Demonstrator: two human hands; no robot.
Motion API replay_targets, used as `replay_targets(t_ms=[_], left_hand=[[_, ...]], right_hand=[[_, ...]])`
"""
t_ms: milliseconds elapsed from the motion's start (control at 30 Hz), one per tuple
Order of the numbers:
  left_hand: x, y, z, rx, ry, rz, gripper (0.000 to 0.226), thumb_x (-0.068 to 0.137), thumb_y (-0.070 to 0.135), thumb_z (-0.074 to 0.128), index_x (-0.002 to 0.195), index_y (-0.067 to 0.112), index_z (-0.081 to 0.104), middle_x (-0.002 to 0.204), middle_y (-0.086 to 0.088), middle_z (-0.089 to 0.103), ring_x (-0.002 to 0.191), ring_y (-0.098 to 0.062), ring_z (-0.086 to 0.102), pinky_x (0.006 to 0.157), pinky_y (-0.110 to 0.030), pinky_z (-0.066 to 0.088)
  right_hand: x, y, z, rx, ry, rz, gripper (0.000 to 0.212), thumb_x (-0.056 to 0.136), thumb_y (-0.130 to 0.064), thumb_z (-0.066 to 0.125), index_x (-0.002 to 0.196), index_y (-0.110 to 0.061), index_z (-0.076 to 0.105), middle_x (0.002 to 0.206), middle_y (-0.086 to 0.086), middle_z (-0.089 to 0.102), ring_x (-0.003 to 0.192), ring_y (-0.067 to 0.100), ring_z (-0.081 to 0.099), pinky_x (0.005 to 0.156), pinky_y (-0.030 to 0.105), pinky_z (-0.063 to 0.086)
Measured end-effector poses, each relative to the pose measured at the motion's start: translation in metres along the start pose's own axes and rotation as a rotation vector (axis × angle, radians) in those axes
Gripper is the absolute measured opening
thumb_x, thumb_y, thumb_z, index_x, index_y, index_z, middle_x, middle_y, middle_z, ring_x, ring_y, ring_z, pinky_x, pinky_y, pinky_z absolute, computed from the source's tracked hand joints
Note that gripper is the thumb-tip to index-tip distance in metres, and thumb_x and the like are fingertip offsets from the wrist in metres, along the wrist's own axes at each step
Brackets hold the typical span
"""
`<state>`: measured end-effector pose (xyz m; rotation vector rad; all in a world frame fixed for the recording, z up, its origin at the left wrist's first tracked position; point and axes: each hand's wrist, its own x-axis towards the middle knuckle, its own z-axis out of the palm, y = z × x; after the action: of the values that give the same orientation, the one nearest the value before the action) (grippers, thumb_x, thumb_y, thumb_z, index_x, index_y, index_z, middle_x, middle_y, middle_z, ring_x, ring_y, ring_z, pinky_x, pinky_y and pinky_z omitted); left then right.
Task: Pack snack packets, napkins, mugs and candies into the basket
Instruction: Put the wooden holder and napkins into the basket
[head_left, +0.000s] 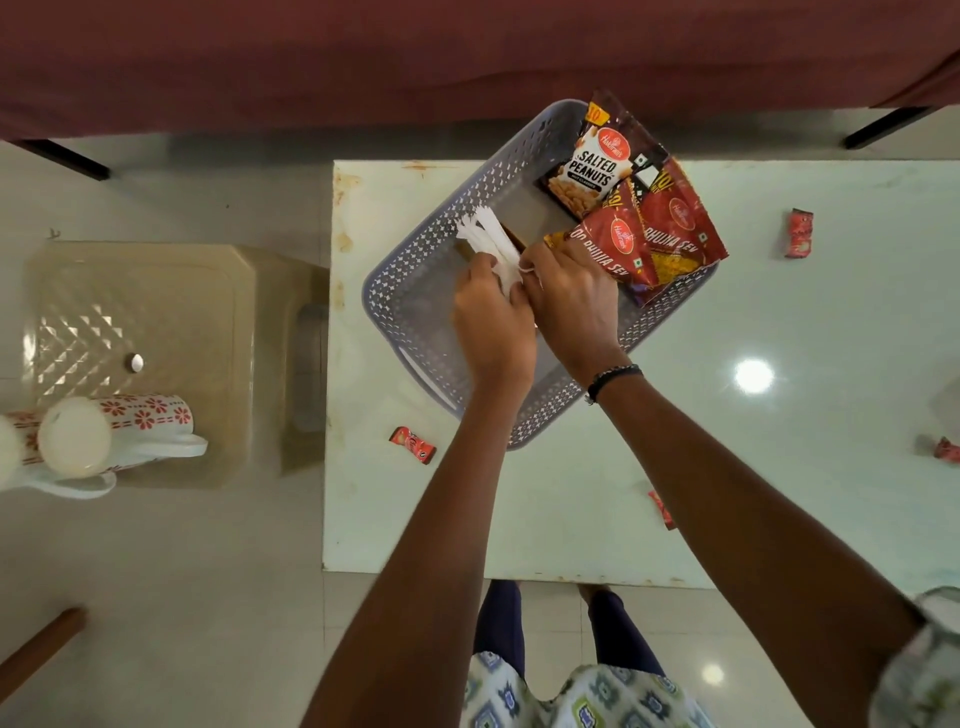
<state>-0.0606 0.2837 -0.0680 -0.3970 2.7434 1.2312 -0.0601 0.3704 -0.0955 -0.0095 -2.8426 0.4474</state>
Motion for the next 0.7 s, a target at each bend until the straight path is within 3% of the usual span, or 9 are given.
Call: replay_targets(t_ms=[233,467,700], left_hand=[[0.004,-0.006,0.005,0.103,-0.028,0.046,0.013,0.086,0.011,0.062,0.097,0.003,0.063,0.092,-0.013,0.071,0.083,-0.024,0.068,0.069,-0.034,0.055],[-0.002,-0.003,0.002,0.113,-0.044,0.098,0.017,0.090,0.012,0.056,0.097,0.006,0.069,0.092,-0.011,0.072,0.082,-0.021,0.068,0.068,-0.030,0.055],[-0.017,-0.009,-0.015,0.006,-0.037,0.121,0.022,0.092,0.019,0.052,0.107,0.011,0.066,0.103,-0.008,0.067,0.082,-0.018,0.066,0.067,-0.029,0.055]], right_hand=[[-0.004,0.008,0.012,0.014,-0.002,-0.015,0.014,0.080,-0.006,0.061,0.069,-0.012,0.058,0.058,0.001,0.061,0.050,0.017,0.055,0.036,0.031,0.040],[-0.015,0.007,0.007,-0.002,-0.014,-0.023,0.012,0.087,-0.012,0.057,0.078,-0.017,0.064,0.070,-0.003,0.068,0.057,0.015,0.060,0.039,0.031,0.043],[-0.019,-0.005,-0.011,-0.021,0.090,0.047,0.015,0.090,-0.014,0.056,0.084,-0.017,0.069,0.072,-0.003,0.071,0.062,0.014,0.066,0.036,0.026,0.045]])
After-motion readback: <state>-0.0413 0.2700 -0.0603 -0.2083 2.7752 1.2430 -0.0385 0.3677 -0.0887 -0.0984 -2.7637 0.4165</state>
